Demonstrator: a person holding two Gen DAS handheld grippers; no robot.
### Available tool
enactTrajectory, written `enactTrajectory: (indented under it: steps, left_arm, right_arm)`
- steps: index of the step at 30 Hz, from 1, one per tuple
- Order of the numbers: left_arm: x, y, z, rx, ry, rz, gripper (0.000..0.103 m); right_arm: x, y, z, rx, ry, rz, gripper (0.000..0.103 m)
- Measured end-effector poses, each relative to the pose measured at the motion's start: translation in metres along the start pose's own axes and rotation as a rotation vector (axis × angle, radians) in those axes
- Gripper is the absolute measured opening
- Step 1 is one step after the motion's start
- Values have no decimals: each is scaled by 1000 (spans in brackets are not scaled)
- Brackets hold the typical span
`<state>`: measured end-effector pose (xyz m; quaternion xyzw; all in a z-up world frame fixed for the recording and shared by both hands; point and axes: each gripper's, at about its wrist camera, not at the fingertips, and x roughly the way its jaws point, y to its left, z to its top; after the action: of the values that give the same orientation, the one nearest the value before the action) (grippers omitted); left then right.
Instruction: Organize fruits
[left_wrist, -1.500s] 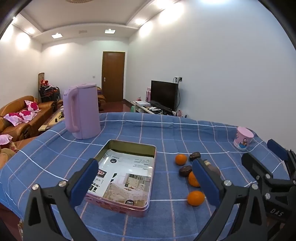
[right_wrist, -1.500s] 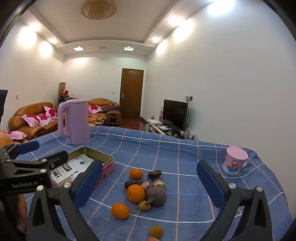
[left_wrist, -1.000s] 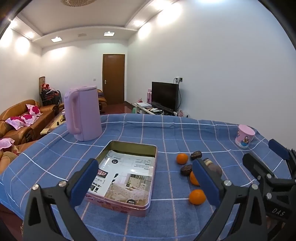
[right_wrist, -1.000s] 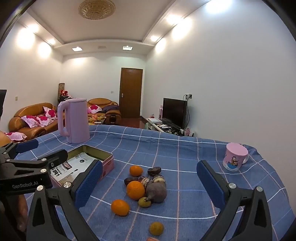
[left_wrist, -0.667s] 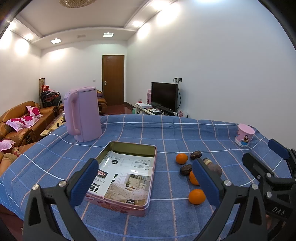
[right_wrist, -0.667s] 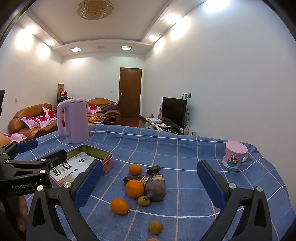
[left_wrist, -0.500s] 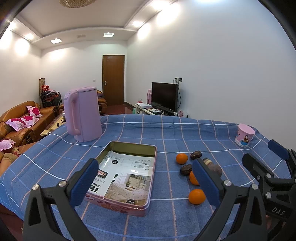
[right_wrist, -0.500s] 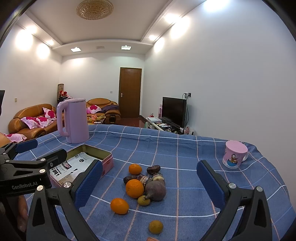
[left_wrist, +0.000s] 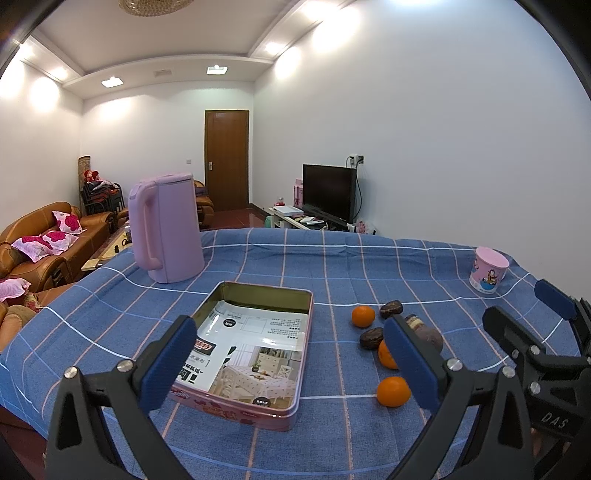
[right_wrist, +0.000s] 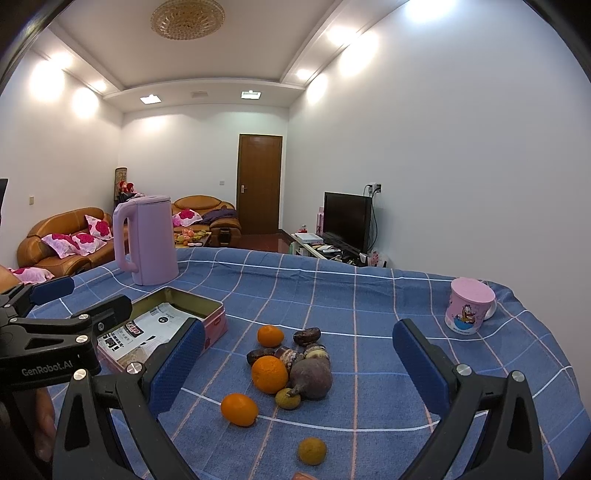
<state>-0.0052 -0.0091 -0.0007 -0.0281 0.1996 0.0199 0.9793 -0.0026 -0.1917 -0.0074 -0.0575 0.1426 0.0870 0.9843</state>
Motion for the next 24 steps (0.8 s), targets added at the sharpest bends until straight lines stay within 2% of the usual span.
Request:
enactTrajectory:
  steps: [24]
  left_arm:
    - [0,0,-1,-1,-1,-2,103]
  right_arm:
    - [3,3,-5,-1,14,2,102]
